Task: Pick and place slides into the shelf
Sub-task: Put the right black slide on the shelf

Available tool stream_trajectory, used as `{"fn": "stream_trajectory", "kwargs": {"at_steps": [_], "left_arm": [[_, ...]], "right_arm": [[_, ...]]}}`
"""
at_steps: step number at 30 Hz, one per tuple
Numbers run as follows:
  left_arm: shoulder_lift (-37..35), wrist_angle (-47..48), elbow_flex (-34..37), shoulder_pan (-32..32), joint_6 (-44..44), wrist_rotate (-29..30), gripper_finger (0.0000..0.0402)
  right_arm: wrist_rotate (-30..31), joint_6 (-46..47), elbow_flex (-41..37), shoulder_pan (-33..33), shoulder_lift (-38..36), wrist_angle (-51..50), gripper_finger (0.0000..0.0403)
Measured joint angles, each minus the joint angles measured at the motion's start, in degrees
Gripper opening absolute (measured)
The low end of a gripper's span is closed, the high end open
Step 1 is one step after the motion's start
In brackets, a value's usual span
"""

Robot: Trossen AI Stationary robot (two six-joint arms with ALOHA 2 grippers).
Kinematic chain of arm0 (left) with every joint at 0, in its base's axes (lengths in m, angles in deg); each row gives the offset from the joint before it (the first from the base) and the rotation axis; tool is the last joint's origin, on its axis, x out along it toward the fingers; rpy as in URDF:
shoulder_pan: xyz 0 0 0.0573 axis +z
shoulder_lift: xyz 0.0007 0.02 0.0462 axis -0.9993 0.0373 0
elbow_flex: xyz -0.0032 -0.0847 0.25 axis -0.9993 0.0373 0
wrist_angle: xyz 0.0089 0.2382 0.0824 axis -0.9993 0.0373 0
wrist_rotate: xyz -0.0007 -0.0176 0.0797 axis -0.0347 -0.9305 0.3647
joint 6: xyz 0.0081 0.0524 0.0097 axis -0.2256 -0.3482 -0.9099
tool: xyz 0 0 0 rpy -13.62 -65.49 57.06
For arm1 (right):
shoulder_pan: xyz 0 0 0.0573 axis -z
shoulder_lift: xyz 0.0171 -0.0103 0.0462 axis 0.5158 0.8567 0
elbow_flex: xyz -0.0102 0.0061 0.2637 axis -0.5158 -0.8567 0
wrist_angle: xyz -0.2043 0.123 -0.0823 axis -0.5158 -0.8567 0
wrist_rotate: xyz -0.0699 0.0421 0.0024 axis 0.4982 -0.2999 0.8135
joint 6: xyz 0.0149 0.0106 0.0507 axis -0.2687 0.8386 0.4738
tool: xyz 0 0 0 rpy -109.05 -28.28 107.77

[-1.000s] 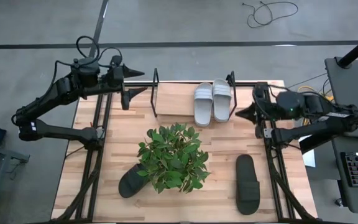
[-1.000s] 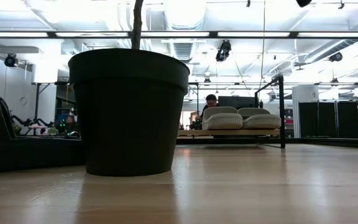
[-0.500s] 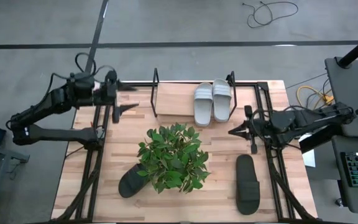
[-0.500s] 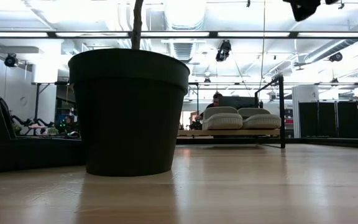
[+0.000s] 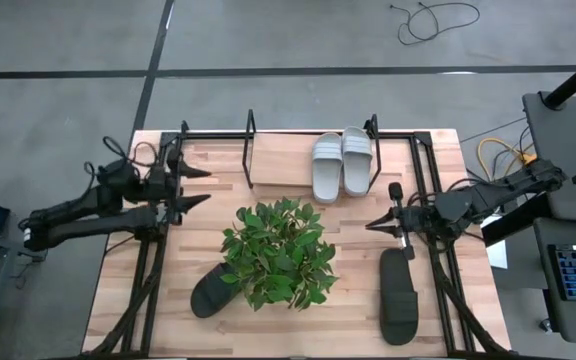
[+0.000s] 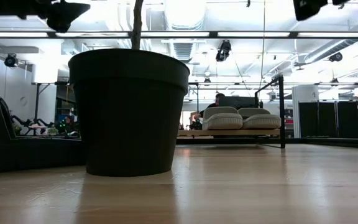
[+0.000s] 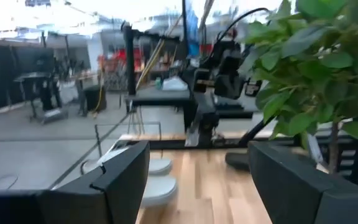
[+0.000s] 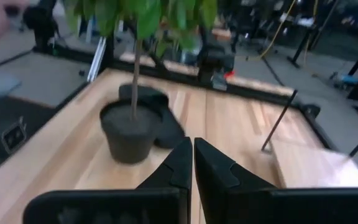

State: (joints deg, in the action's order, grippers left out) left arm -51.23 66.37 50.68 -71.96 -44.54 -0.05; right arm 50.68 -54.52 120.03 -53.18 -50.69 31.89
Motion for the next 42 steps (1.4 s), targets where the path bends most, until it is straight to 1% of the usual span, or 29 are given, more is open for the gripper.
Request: {"fn": "stream_trajectory", "kwargs": {"at_steps": [3,7,12,15,17,19,20,22,25,27,29,32,35,37,39,42], "left_arm": [[-3.2,-5.4,4.7,0.0,0.8,-0.4,0.0255],[-6.2,-13.0,7.7,0.0,3.3,-0.5,0.0255],[-7.0,-15.7,7.9,0.0,4.2,-1.2,0.0255],[-6.2,-16.3,8.1,0.0,6.5,-1.7,0.0255],[-5.3,-16.6,8.5,0.0,6.4,-3.8,0.0255],[-3.7,-18.5,8.8,0.0,4.6,-4.5,0.0255],[-3.0,-20.8,8.7,0.0,3.8,-4.6,0.0255],[-2.2,-23.0,8.5,0.0,4.0,-4.9,0.0255],[-1.3,-24.0,8.5,0.0,5.0,-6.9,0.0255],[-0.6,-23.6,8.6,0.0,5.1,-7.1,0.0255],[-0.1,-23.6,8.7,0.0,5.1,-7.1,0.0255],[0.2,-24.3,8.7,0.0,5.1,-7.1,0.0255],[-0.1,-25.6,8.7,0.0,5.0,-7.1,0.0255],[-0.4,-25.5,8.7,0.0,4.5,-7.1,0.0255],[-0.5,-25.4,8.7,0.0,3.4,-7.1,0.0255],[-0.7,-25.3,8.7,0.0,3.1,-7.1,0.0255]], "right_arm": [[0.0,-0.1,-0.1,0.0,0.1,1.6,0.0009],[0.0,-0.2,-0.5,0.0,0.9,0.6,0.0009],[0.0,-1.2,-0.6,0.0,1.8,0.9,0.0009],[-0.3,-1.5,-0.8,0.0,2.5,1.8,0.0011],[-2.2,-1.5,-0.8,0.0,3.7,2.4,0.0019],[-6.3,-0.5,-0.8,0.0,5.1,1.9,0.0034],[-8.5,0.8,-0.4,0.0,5.8,1.0,0.0044],[-11.0,5.5,1.6,0.0,7.0,-2.2,0.0065],[-11.2,16.6,6.7,0.0,8.9,-12.9,0.0105],[-12.4,23.7,10.5,0.0,10.7,-21.5,0.0134],[-15.9,28.8,13.7,-0.1,12.6,-27.9,0.0159],[-21.8,34.3,16.8,-0.2,15.3,-34.2,0.0186],[-26.5,39.5,18.2,-0.5,17.5,-36.0,0.0195],[-28.4,40.7,18.6,-1.1,18.6,-36.3,0.0194],[-29.0,41.2,18.5,-1.9,19.2,-36.8,0.019],[-29.1,44.9,16.5,-3.6,19.5,-37.5,0.0182]]}}
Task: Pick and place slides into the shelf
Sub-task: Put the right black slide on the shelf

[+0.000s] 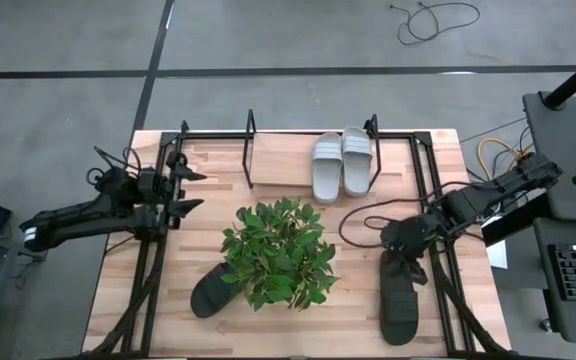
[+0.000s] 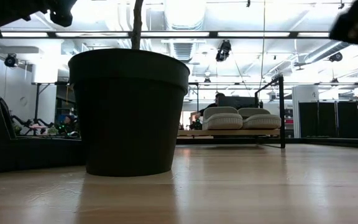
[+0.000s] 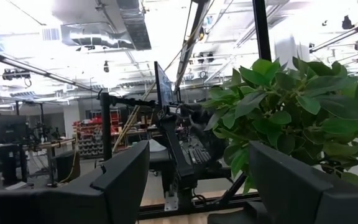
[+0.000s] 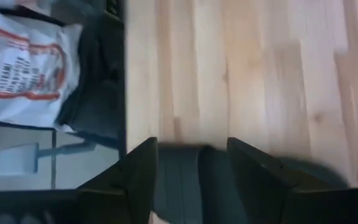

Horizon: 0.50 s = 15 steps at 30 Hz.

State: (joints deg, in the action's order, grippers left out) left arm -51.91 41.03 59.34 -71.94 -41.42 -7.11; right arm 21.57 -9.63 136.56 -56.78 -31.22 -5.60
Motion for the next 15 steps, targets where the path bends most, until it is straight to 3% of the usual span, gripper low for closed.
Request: {"fn": "stream_trajectory", "kwargs": {"at_steps": [8,15], "left_arm": [[-0.4,0.1,0.0,0.0,-1.2,0.0,0.0255],[-0.4,0.1,0.0,0.0,-1.1,0.1,0.0255]], "right_arm": [[-1.7,13.7,-7.5,-6.2,0.0,1.8,0.0175],[-1.7,16.1,-14.5,-8.6,-0.1,15.0,0.0182]]}}
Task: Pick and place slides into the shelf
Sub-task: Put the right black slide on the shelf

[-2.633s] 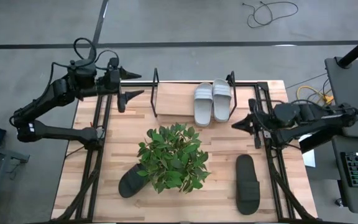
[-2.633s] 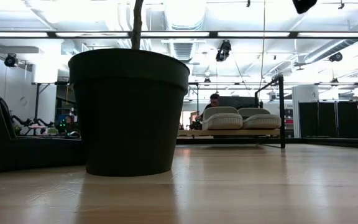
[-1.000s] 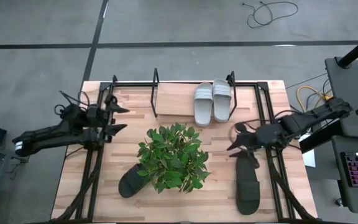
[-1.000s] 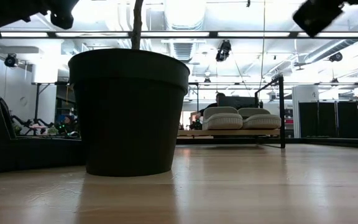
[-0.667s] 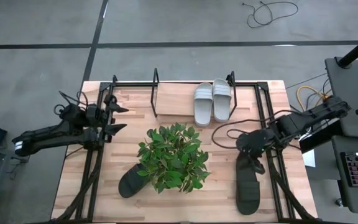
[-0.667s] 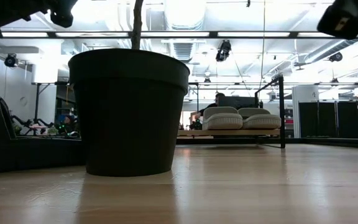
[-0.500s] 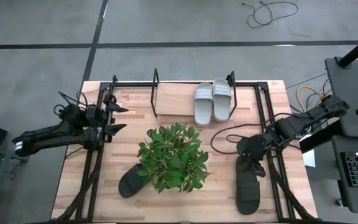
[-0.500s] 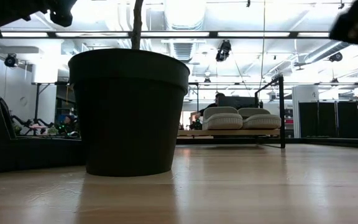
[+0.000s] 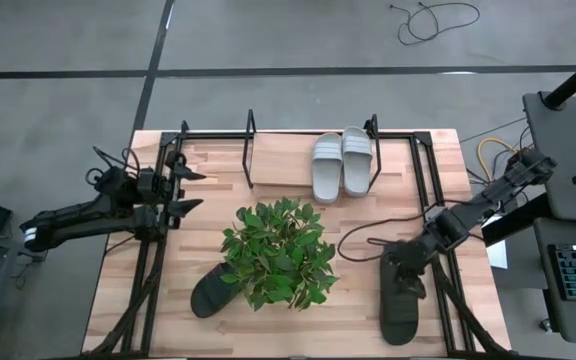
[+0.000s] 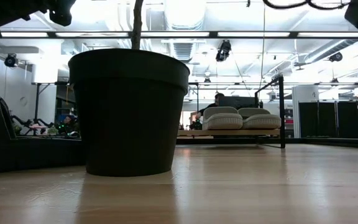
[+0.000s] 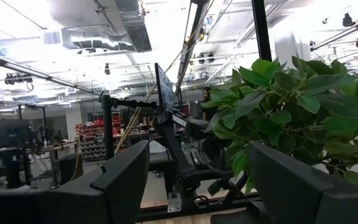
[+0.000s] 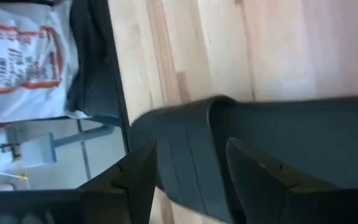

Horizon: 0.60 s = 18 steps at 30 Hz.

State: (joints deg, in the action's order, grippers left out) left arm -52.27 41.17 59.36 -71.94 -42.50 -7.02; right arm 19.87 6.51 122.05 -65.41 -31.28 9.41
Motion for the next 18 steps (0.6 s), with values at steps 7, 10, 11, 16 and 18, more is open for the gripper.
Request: {"fn": "stream_trajectory", "kwargs": {"at_steps": [7,10,11,16,18], "left_arm": [[0.0,-0.2,0.0,0.0,0.0,0.0,0.0255],[0.0,-0.1,0.0,0.0,0.0,0.0,0.0255],[0.0,-0.1,0.0,0.0,0.0,0.0,0.0255],[0.0,-0.1,0.1,0.0,0.0,0.0,0.0255],[0.0,0.0,0.1,0.0,0.0,0.0,0.0255]], "right_arm": [[0.0,2.9,-6.2,-1.2,0.0,6.3,0.0183],[-0.5,5.5,-8.6,-1.9,0.0,9.3,0.0183],[-1.2,6.4,-9.2,-2.2,0.0,10.7,0.0182],[-2.3,8.1,-10.6,-3.7,0.2,16.1,0.0177],[-2.3,8.1,-10.7,-4.3,0.2,16.3,0.0175]]}}
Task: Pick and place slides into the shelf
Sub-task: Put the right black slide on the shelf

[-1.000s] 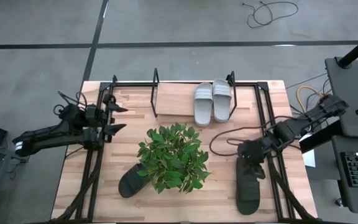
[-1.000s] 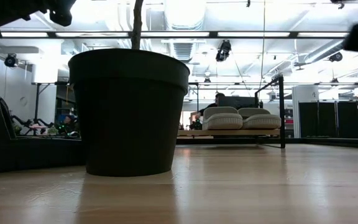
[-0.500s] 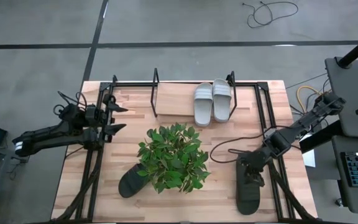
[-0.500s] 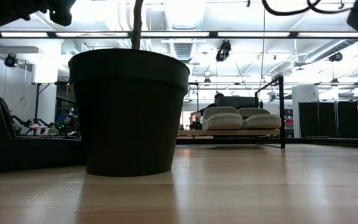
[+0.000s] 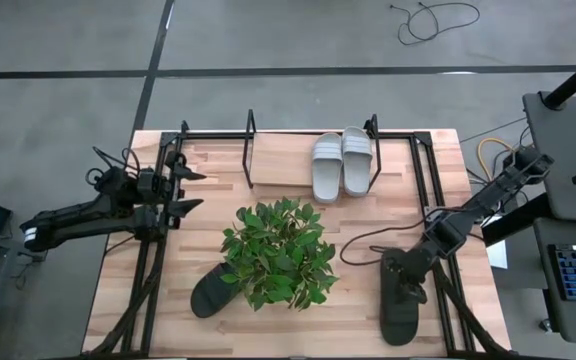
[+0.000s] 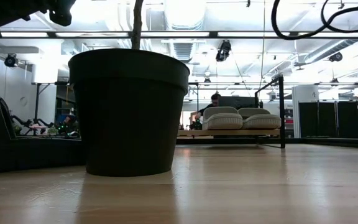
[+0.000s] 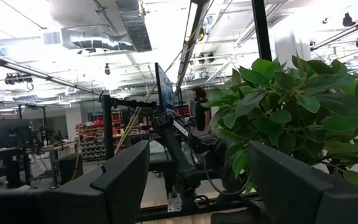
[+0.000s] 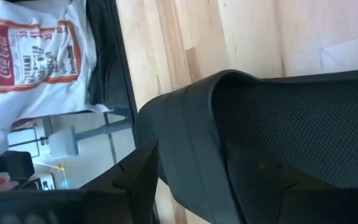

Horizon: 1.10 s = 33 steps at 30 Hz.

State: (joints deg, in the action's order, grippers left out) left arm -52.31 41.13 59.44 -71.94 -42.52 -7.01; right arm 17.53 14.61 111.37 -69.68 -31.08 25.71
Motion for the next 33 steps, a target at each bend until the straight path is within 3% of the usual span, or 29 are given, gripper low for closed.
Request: {"fn": "stream_trajectory", "kwargs": {"at_steps": [12,22,27,33], "left_arm": [[0.0,0.0,0.0,0.0,0.0,0.0,0.0255],[0.0,-0.1,0.1,0.0,0.0,0.0,0.0255],[0.0,-0.1,0.1,0.0,0.0,0.0,0.0255],[0.0,-0.1,0.1,0.0,0.0,0.0,0.0255]], "right_arm": [[-0.1,0.3,-1.8,-0.9,0.0,0.3,0.0175],[-0.1,4.4,-9.1,-0.9,0.1,13.7,0.0171],[-0.1,3.7,-9.7,-0.9,0.1,14.5,0.014],[-0.5,-4.9,-9.5,-1.3,0.1,17.2,0.0061]]}}
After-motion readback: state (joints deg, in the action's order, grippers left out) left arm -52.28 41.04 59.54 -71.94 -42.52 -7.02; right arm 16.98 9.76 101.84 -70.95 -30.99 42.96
